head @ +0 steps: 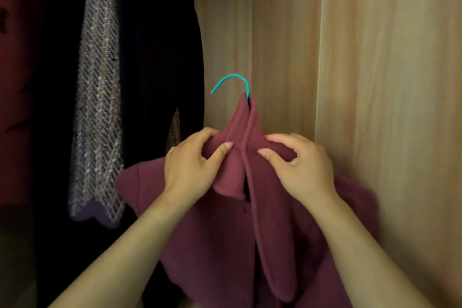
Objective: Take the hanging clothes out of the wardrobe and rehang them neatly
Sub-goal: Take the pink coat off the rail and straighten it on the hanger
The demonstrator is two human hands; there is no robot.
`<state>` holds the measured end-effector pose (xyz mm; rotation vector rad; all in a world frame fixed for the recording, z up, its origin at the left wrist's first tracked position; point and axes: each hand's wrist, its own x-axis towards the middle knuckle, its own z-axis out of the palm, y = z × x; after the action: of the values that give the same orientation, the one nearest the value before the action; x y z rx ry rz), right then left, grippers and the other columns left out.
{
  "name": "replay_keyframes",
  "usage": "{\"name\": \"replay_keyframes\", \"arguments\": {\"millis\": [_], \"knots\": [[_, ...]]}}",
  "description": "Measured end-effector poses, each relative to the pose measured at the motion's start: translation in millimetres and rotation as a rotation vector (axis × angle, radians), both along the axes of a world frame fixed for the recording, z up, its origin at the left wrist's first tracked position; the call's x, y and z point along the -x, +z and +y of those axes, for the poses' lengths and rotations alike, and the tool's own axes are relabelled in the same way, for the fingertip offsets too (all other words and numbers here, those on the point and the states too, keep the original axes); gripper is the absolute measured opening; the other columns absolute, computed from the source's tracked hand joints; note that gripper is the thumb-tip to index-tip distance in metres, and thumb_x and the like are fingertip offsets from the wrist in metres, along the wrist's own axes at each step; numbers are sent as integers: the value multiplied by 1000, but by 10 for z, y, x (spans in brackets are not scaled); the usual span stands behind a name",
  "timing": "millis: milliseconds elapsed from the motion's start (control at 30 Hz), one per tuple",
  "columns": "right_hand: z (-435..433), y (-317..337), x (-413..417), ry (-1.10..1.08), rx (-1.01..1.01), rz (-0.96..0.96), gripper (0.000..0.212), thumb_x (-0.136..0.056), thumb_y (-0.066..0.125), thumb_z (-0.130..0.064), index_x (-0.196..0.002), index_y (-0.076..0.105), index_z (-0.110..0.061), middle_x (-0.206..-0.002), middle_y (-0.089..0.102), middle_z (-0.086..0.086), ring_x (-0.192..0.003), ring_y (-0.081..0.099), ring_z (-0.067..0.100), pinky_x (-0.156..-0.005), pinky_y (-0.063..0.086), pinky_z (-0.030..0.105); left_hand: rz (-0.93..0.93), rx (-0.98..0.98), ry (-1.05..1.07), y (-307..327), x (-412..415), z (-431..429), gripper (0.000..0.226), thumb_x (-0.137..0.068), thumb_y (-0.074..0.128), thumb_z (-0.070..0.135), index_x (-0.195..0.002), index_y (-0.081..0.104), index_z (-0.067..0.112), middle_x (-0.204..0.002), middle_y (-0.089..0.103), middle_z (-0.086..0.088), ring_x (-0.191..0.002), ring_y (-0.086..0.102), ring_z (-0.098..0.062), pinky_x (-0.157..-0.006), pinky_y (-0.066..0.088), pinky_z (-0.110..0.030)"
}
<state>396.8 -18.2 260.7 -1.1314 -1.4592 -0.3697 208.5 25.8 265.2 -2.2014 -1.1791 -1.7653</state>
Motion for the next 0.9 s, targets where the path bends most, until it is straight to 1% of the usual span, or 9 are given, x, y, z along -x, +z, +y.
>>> {"name": "replay_keyframes", "arguments": {"millis": [133,200,300,400,533,667,767,833,900], "knots": [[-433,-284,80,108,84,56,23,-74,72,-44,-96,70,-39,-82,56,-33,-54,58,-1,-60,44,21,27,41,57,-274,109,-578,26,-80,51,57,-92,60,35,-85,64,17,-78,59,-6,-77,48,-42],[-644,-401,134,167,108,85,22,-73,74,-43,-94,69,-42,-85,58,-33,-54,60,0,-62,47,24,27,43,90,-386,171,-856,25,-81,53,56,-93,61,35,-87,65,16,-79,59,-6,-76,48,-41],[-952,-571,237,241,122,124,23,-73,75,-41,-95,69,-42,-90,61,-29,-63,64,3,-67,54,30,28,38,142,-534,270,-1255,28,-80,52,57,-94,62,35,-88,65,15,-79,59,-7,-76,48,-40],[-1248,-730,356,303,127,161,27,-73,76,-36,-94,64,-48,-95,64,-25,-65,65,1,-64,52,21,35,25,177,-670,388,-1610,33,-79,50,58,-95,63,33,-87,65,14,-75,59,-8,-73,48,-39],[-1671,-980,554,350,138,205,28,-76,76,-24,-100,68,-34,-97,67,-12,-81,64,-4,-67,47,7,70,-8,199,-870,564,-2070,32,-80,53,55,-94,64,28,-83,65,10,-64,58,-14,-67,48,-40],[-2208,-1244,776,257,176,149,26,-77,74,-32,-103,71,-28,-91,66,-14,-76,62,1,-68,43,5,69,15,148,-1159,799,-2507,33,-82,53,54,-95,64,26,-81,63,9,-66,59,-17,-66,48,-43],[-2732,-1452,991,195,234,169,26,-77,74,-31,-102,72,-27,-93,65,-15,-83,60,-1,-70,40,1,62,56,79,-1442,987,-2883,35,-83,54,53,-96,64,22,-80,62,8,-66,58,-18,-66,48,-45],[-3100,-1640,1120,151,283,202,26,-77,74,-32,-102,72,-28,-94,64,-18,-88,61,-1,-74,44,5,69,96,30,-1628,1087,-3164,36,-83,54,53,-95,65,20,-80,62,7,-68,59,-19,-67,48,-45],[-3497,-1861,1220,106,333,251,25,-76,74,-33,-102,71,-30,-93,63,-21,-89,62,0,-77,51,16,93,136,-12,-1818,1158,-3476,36,-82,54,52,-94,65,20,-81,64,6,-75,61,-20,-69,47,-44]]}}
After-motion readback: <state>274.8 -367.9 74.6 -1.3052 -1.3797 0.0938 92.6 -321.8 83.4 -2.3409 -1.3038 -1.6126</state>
